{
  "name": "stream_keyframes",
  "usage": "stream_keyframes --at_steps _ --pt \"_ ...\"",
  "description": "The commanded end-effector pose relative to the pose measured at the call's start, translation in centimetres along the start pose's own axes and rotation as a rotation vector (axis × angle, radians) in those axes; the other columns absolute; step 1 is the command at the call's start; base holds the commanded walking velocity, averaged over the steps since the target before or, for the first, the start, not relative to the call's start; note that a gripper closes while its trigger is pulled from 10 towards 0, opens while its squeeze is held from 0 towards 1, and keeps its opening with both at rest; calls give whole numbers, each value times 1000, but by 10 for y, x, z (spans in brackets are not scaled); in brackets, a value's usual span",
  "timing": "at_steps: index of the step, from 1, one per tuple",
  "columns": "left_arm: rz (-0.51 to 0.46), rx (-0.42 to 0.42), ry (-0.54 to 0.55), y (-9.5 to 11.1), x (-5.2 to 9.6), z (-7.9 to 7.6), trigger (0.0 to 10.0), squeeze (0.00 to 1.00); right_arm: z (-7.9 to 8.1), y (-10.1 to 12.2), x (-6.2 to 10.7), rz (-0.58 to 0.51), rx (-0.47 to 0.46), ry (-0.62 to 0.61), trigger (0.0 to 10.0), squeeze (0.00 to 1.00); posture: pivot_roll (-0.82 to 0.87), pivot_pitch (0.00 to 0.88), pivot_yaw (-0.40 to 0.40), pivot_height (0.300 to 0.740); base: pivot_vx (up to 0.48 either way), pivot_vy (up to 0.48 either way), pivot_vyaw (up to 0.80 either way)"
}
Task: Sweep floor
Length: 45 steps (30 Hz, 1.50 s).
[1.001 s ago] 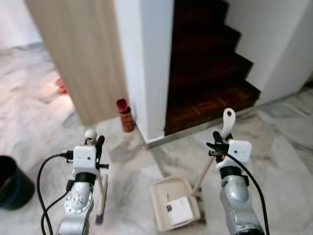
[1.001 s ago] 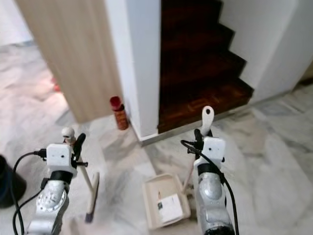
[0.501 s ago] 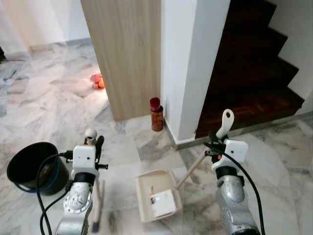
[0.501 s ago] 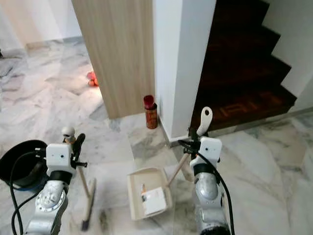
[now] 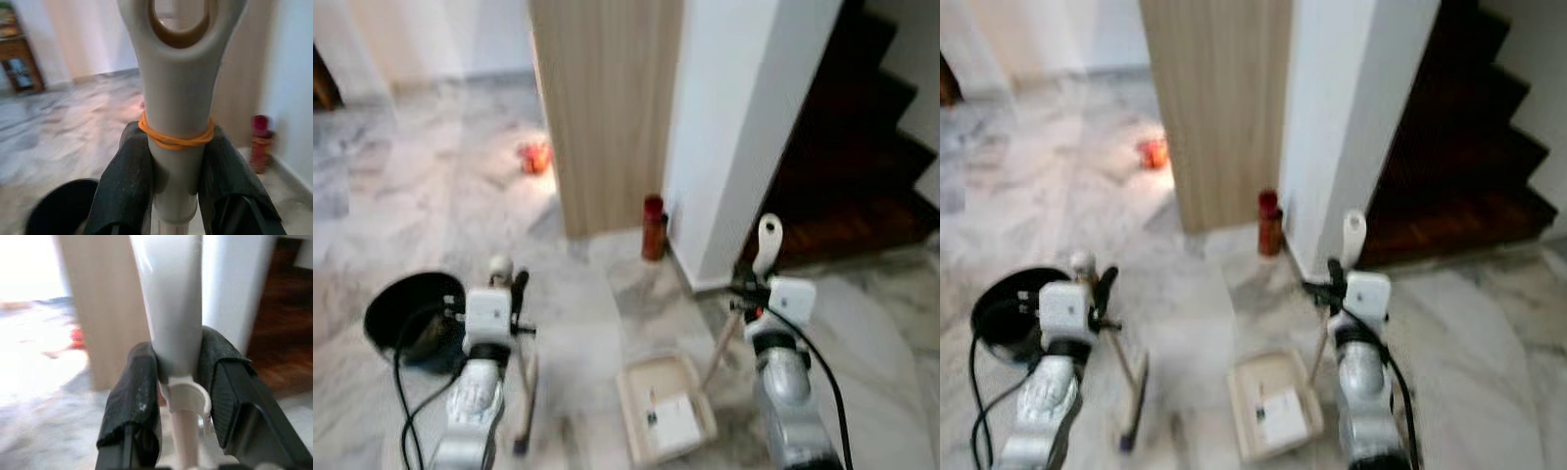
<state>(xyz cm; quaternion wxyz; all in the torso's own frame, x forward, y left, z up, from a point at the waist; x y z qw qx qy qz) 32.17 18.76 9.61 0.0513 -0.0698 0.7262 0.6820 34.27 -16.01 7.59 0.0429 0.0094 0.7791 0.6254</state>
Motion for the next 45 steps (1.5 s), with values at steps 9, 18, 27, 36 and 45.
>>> stream_keyframes --at_steps 9,18,27,36,45 --pt "-49 -26 -2 14 -4 2 10000 0 -7 17 -6 -63 -12 -21 10000 0 50 0 3 740 0 299 800" --pt "-51 -27 -2 15 -4 3 10000 0 -5 15 -6 -54 -19 -20 10000 0 52 0 6 740 0 298 393" --pt "-51 -28 -1 15 -4 3 10000 0 -9 13 -8 -35 -57 -35 10000 0 55 0 5 740 0 299 0" --pt "-49 -29 3 14 -3 6 10000 0 -6 9 -9 -11 -65 -33 10000 0 60 0 4 740 0 301 -490" --pt "-48 -33 4 14 -4 7 10000 0 -6 10 -11 -9 -63 -31 10000 0 62 0 4 740 0 297 -711"
Point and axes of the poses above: a point about 5 cm out from each wrist's last joint towards the gripper, its own x axis pointing back from the gripper into the wrist, its own y axis along the axis of the wrist's last joint, z = x × y, the point moved 5 cm from there along -x, pointing out of the wrist towards the gripper, and after that the axes turned 13 degrees about x, right-handed, at the moved point
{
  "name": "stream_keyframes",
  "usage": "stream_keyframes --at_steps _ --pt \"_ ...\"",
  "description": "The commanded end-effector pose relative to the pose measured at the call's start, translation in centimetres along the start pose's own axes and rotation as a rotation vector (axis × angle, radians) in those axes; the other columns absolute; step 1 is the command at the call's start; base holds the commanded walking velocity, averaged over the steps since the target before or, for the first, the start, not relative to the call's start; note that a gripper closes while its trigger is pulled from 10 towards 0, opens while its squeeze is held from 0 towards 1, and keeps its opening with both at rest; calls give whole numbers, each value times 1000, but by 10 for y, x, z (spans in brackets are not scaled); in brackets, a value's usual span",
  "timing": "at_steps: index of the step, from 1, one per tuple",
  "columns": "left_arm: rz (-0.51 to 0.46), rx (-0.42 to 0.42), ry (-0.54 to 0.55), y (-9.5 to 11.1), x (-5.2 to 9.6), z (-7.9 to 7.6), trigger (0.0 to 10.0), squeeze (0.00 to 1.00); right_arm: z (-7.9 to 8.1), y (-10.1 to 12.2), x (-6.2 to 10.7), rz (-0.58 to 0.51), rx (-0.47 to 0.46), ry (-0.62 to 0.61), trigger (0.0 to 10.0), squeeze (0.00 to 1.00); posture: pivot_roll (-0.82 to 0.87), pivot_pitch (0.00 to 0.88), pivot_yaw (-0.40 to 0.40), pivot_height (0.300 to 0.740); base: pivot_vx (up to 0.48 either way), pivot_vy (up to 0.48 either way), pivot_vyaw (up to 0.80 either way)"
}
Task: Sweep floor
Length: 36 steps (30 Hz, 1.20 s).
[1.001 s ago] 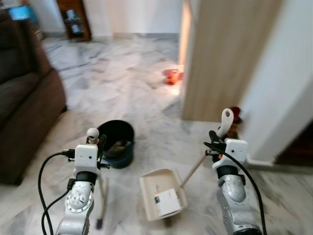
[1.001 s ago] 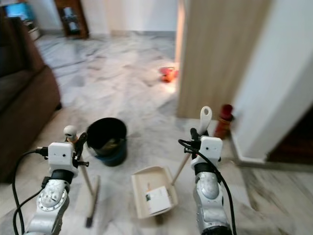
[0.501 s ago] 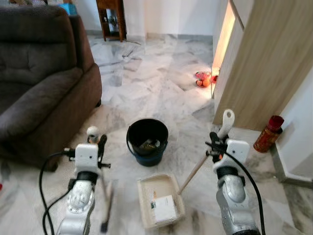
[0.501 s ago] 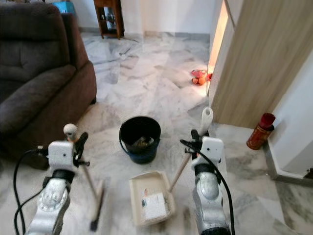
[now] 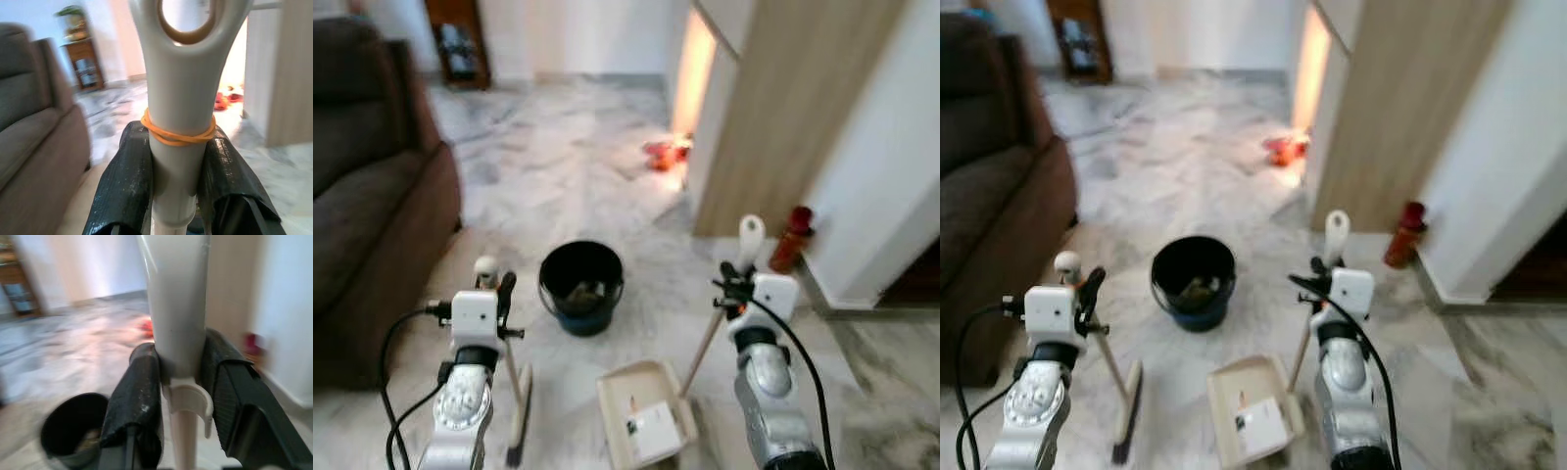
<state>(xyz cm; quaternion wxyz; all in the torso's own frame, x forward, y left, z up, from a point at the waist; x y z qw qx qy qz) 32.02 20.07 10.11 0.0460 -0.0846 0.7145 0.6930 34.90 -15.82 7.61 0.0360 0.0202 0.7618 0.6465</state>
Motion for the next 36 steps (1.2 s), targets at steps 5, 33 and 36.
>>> stream_keyframes --at_steps 5,33,36 --pt "-36 0 -21 8 -5 -5 10000 0 -4 11 -6 -40 -9 -14 10000 0 63 0 4 740 0 274 0" --pt "-38 -34 -95 10 -6 -22 10000 0 6 10 -7 -36 -12 36 10000 0 73 0 0 740 0 145 0" --pt "-27 -27 -89 9 -6 -24 10000 0 6 10 -8 -35 -13 40 10000 0 71 0 -1 740 0 0 0"
Point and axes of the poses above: a point about 5 cm out from each wrist's last joint towards the gripper, its own x axis pointing back from the gripper into the wrist, its own y axis along the axis of the wrist's last joint, z = x × y, the point moved 5 cm from there along -x, pointing out of the wrist towards the gripper, and after that the axes turned 13 degrees about x, right-handed, at the moved point
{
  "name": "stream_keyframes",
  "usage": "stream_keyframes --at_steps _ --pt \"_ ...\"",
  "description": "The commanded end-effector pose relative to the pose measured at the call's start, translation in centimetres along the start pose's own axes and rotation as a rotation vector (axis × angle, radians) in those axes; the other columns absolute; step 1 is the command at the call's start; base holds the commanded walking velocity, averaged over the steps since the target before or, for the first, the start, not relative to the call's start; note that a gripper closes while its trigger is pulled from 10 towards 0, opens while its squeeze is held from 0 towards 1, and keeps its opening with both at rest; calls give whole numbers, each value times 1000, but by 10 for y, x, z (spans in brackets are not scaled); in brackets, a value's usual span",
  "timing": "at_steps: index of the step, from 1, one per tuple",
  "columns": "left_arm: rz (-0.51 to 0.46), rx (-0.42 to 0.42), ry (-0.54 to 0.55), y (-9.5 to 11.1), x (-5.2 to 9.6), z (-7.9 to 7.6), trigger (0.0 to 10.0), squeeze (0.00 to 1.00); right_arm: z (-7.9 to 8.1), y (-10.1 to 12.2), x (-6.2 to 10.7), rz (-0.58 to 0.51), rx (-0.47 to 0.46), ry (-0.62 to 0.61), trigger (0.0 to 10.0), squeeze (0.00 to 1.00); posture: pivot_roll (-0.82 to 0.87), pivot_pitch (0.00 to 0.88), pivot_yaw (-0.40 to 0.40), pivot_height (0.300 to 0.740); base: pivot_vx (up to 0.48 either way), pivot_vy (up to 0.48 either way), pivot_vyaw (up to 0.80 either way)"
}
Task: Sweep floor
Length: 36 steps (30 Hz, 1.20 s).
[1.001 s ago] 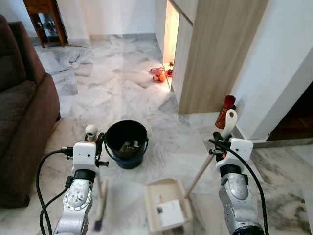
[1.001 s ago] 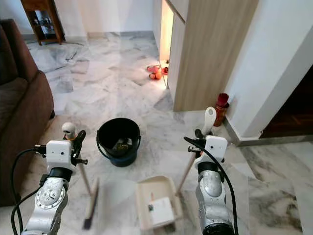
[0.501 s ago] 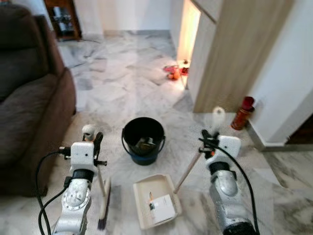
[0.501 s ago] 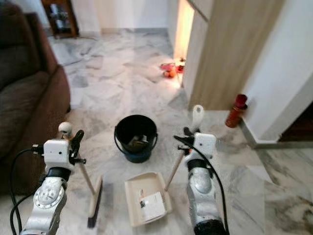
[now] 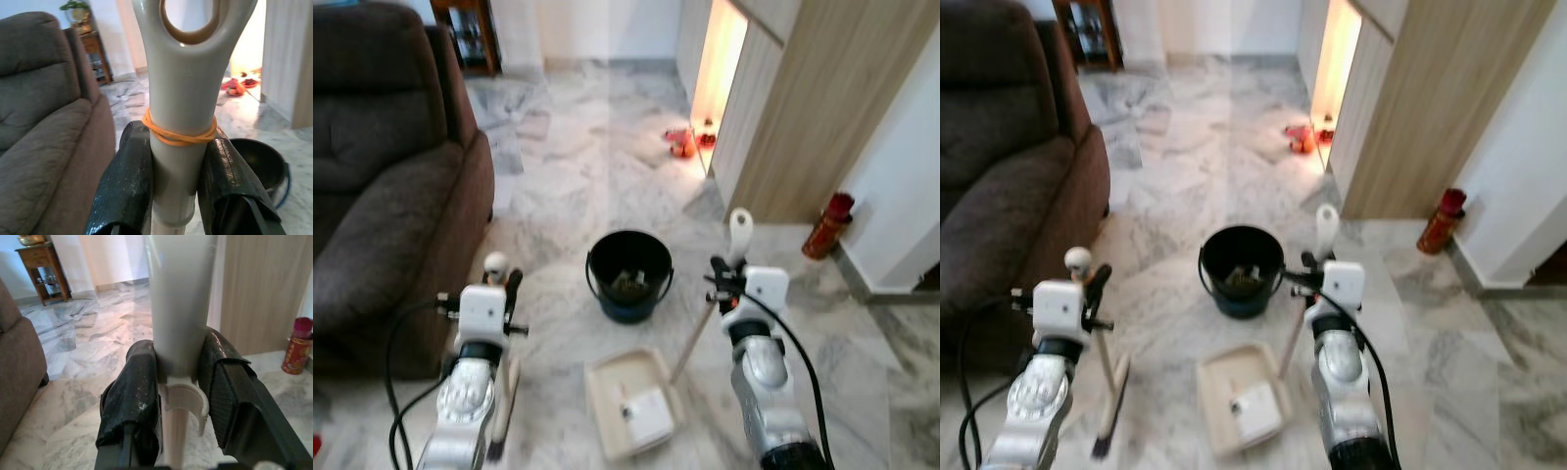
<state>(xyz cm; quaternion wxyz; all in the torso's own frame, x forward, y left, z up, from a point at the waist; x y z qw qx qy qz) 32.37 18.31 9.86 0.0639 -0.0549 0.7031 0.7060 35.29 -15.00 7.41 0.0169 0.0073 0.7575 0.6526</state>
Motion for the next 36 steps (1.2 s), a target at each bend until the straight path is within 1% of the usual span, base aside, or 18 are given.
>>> stream_keyframes --at_steps 1,5,34,36 --pt "-39 -1 -18 12 -5 -6 10000 0 -3 11 -4 -40 4 -4 10000 0 71 0 -1 740 0 0 0" --pt "-38 -7 -13 13 -5 -5 10000 0 -2 11 -5 -41 5 0 10000 0 71 0 -2 740 0 0 0" --pt "-39 -16 2 15 -6 -1 10000 0 1 13 -6 -49 -7 11 10000 0 78 0 -5 740 251 0 0" --pt "-40 -16 2 15 -6 -1 10000 0 1 13 -6 -49 -7 11 10000 0 78 0 -5 740 0 0 0"
Point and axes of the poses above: a point about 5 cm out from each wrist's last joint towards the gripper, its own x axis pointing back from the gripper into the wrist, its own y axis along the axis of the wrist's last joint, z = x × y, the point moved 5 cm from there along -x, pointing out of the wrist towards the gripper, and after that the axes turned 13 degrees about x, right-handed, at the moved point
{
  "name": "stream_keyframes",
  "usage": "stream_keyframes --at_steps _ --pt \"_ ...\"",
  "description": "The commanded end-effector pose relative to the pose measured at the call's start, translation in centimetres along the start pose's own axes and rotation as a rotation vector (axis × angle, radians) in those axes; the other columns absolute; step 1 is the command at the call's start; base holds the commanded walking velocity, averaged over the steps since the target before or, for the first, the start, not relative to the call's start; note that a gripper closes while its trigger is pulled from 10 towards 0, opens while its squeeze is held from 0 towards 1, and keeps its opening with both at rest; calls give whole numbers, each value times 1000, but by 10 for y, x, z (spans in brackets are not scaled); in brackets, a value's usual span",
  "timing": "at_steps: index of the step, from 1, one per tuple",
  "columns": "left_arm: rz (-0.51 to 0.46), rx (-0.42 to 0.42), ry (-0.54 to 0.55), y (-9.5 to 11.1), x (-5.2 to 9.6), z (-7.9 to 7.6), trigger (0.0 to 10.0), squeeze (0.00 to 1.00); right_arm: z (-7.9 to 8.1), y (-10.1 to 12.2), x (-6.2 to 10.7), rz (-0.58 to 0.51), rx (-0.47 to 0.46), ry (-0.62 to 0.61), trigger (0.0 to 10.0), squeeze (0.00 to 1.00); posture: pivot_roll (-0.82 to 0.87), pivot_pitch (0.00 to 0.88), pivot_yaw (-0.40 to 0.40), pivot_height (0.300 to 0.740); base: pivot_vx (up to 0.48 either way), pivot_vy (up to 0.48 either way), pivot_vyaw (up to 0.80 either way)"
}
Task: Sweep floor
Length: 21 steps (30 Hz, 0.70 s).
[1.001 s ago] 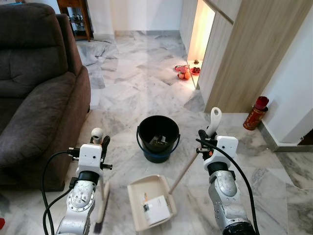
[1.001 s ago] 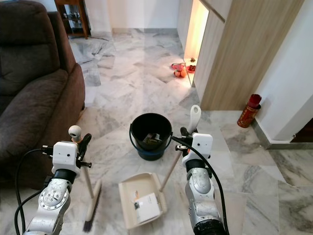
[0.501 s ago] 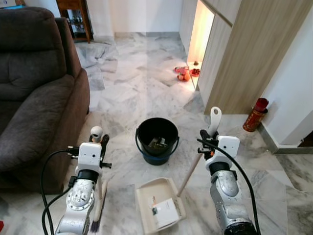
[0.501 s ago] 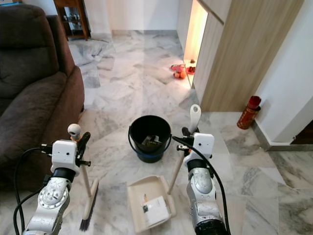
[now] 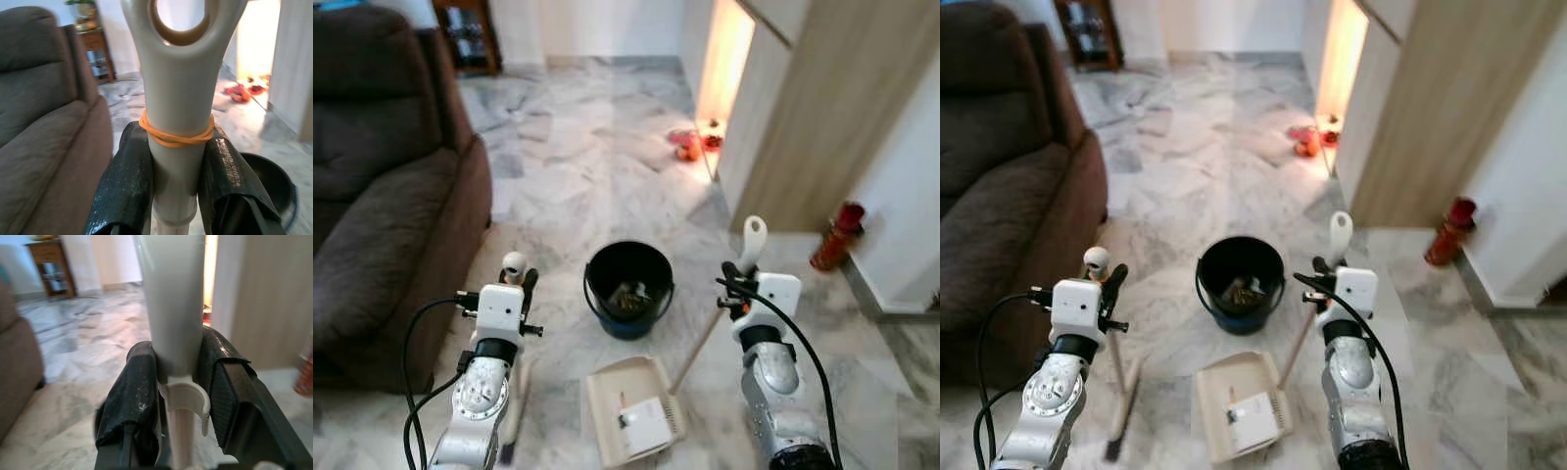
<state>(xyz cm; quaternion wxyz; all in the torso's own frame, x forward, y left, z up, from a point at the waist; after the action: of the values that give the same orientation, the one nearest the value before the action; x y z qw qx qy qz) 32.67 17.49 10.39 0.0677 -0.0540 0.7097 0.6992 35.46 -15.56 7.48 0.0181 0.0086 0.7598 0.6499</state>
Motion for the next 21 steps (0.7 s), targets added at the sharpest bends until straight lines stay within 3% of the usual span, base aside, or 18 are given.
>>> stream_keyframes --at_steps 1,14,21 --pt "-38 -35 7 11 -2 7 10000 0 7 14 -5 -50 -15 15 10000 0 79 0 -4 740 0 0 0" --pt "-44 -36 -2 11 -4 5 10000 0 5 19 -5 -70 -14 2 10000 0 74 0 -3 740 0 0 0" --pt "-44 -42 0 11 -3 7 10000 0 3 41 0 -125 -81 -37 10000 0 70 0 -3 740 0 0 0"
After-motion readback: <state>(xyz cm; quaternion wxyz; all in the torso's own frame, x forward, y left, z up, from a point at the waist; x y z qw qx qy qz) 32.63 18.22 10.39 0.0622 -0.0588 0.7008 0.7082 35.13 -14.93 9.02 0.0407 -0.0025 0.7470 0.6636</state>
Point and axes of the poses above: a point about 5 cm out from each wrist's last joint towards the gripper, its own x axis pointing back from the gripper into the wrist, its own y axis along the axis of the wrist's last joint, z = x × y, the point moved 5 cm from there along -x, pointing out of the wrist towards the gripper, and after that the axes turned 13 degrees about x, right-handed, at the moved point
